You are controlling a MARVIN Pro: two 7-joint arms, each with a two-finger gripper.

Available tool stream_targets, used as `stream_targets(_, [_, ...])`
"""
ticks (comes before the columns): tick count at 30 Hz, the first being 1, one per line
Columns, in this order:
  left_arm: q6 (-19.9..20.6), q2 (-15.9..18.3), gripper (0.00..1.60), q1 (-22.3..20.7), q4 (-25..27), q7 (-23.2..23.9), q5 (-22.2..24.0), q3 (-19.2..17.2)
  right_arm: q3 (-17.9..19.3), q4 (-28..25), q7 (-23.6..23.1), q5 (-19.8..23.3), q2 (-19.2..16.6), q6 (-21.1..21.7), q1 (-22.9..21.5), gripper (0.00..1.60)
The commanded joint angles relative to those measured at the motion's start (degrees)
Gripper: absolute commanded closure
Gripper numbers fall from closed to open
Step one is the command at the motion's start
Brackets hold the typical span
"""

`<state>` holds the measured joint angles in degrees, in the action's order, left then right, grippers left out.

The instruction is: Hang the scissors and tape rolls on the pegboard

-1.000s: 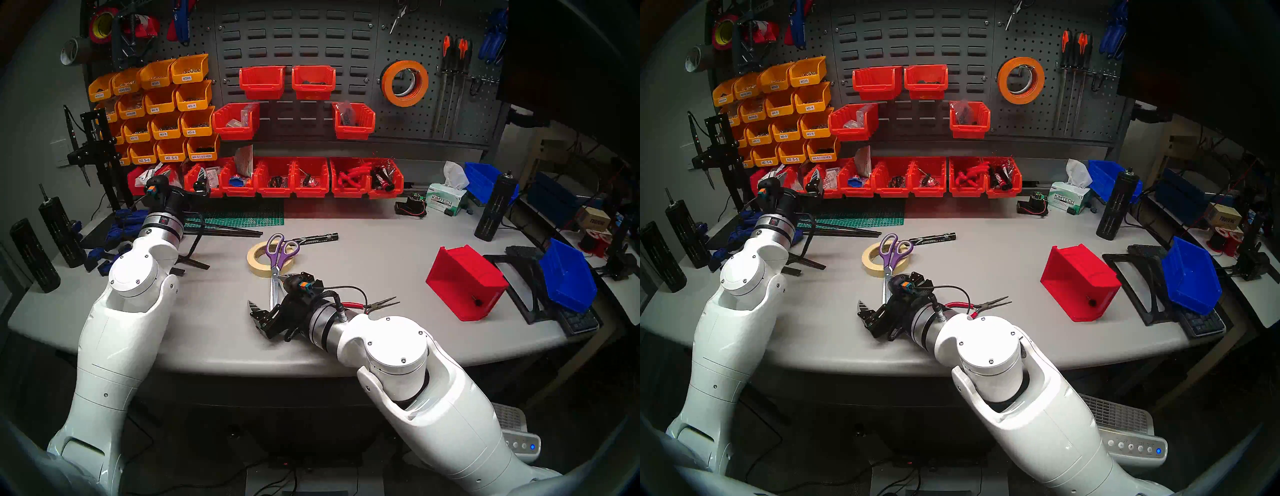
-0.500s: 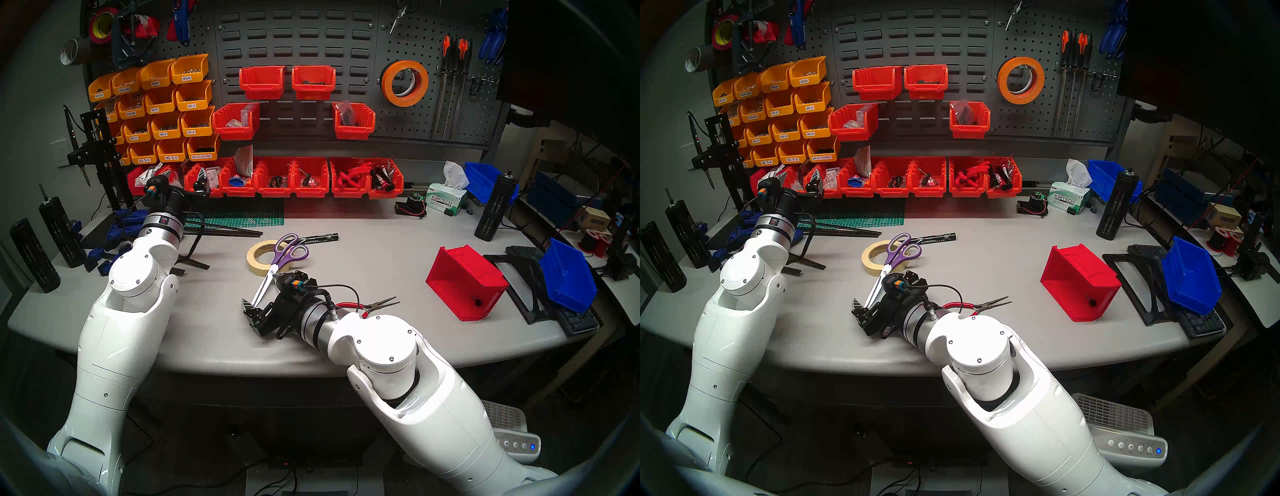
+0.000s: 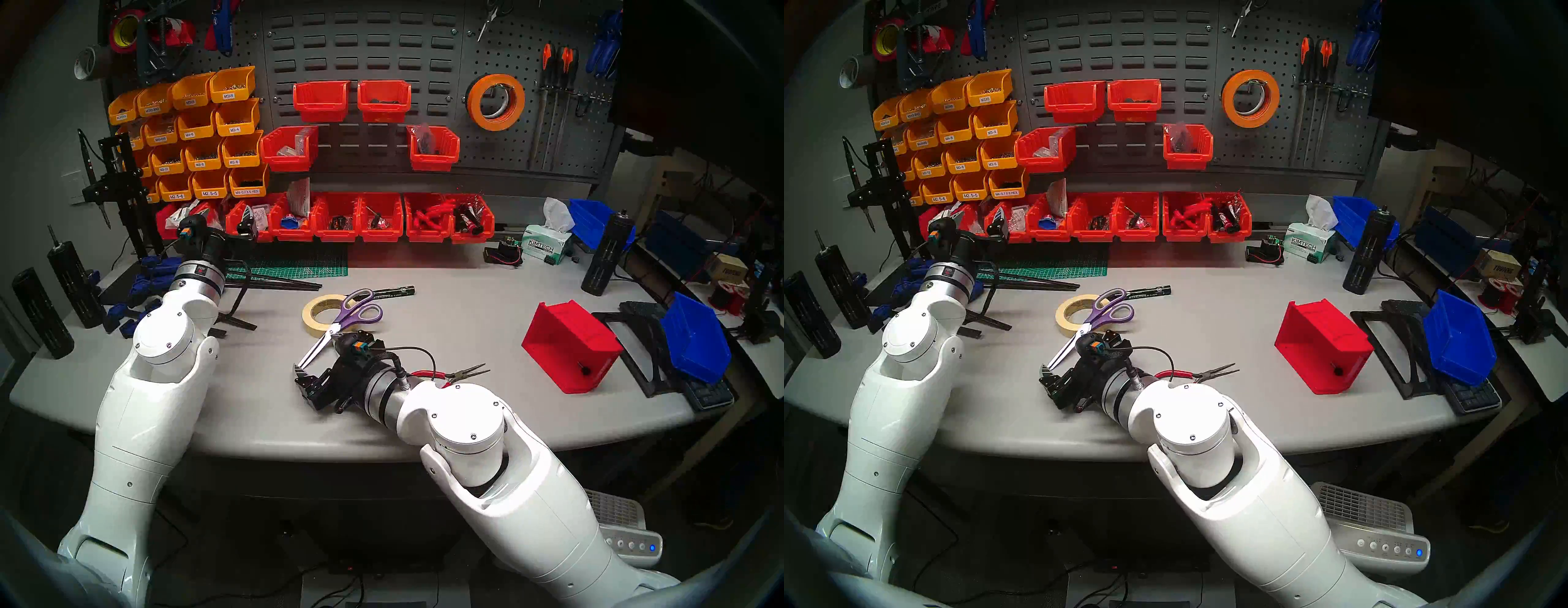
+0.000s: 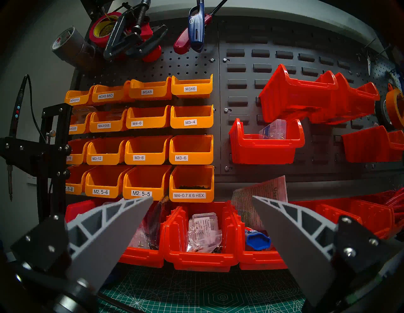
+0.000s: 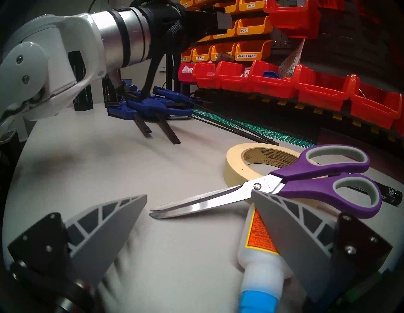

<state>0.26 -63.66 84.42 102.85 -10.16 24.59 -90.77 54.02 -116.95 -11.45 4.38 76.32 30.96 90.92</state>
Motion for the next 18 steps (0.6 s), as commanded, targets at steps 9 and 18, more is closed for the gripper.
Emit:
stream_targets(9, [-0.70,0.07,0.00,-1.68,1.70,-0.13,0.13,-0.75,0.47,0.41,0.15,0.21,-0.49,-0.52,0.89,1.60])
stream_targets(18, [-0.69,0.07,0.00,-1.68,1.70,-0.13,0.13,-0.76,0.45,0.17,0.12,0.55,-0.75,-0.80,1.03,1.60])
